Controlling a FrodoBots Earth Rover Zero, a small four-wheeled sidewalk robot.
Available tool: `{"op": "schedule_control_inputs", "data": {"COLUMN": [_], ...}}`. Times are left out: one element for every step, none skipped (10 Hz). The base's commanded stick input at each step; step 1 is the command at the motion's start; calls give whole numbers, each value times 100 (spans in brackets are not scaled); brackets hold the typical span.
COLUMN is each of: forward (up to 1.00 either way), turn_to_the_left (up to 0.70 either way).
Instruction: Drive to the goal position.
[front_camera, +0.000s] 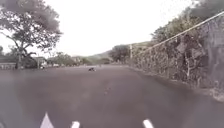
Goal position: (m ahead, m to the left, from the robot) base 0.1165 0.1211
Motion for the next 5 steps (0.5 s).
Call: {"op": "schedule_control_inputs", "data": {"forward": [50,50,50,50,50], "turn_to_the_left": [0,0,0,0,0]}}
